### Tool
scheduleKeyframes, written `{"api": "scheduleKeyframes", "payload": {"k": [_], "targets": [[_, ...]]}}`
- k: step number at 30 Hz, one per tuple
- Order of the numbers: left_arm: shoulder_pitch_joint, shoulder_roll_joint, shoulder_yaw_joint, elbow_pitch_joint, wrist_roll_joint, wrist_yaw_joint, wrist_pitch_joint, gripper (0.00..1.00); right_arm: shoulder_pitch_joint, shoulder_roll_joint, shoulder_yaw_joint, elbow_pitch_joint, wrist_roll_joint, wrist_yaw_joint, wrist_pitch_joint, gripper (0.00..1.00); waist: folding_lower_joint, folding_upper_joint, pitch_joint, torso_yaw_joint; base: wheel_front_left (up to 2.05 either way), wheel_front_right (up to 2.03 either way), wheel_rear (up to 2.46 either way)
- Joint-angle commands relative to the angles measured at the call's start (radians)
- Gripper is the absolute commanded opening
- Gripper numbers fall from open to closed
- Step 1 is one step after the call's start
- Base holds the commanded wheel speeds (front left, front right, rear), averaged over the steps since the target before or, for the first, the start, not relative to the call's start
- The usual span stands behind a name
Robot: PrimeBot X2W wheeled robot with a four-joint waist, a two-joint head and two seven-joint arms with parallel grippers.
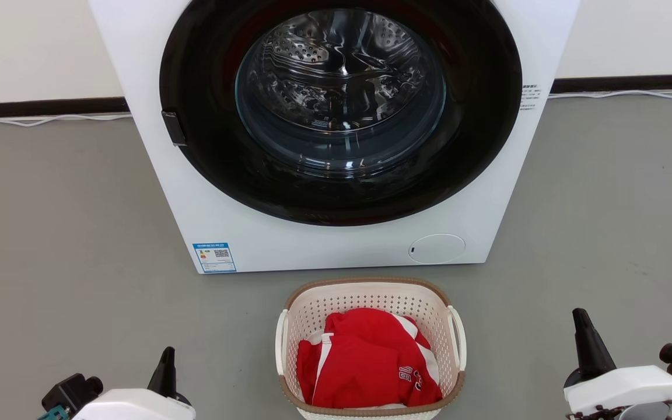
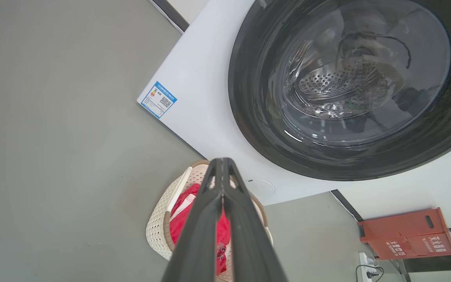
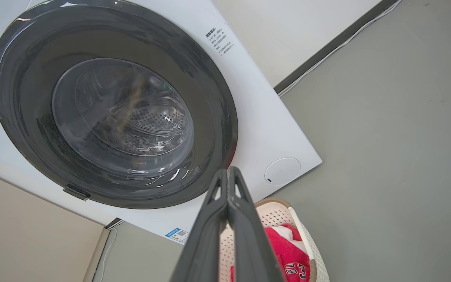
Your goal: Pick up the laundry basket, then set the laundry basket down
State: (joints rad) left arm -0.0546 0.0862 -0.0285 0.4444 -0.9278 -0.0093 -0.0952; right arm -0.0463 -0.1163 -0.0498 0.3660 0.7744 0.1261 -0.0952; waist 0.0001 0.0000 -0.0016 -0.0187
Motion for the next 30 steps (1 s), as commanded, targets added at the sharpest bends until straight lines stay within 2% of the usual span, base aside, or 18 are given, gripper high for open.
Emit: {"api": "scheduleKeyframes", "payload": {"k": [1, 30], "targets": [[-0.04, 0.005, 0.024, -0.035, -0.026, -0.011, 0.007, 0.0, -0.044, -0.006, 0.002, -0.034, 0.031, 0.004, 0.01, 0.0, -0.0001, 0.0, 0.0, 0.0, 0.0, 0.0, 0.0], [-0.046, -0.012, 0.074, -0.104, -0.303, -0.058, 0.093, 0.0, -0.051, 0.024, -0.026, -0.071, 0.371, 0.004, 0.094, 0.0, -0.0001, 0.0, 0.002, 0.008, 0.0, 0.0, 0.0]]}}
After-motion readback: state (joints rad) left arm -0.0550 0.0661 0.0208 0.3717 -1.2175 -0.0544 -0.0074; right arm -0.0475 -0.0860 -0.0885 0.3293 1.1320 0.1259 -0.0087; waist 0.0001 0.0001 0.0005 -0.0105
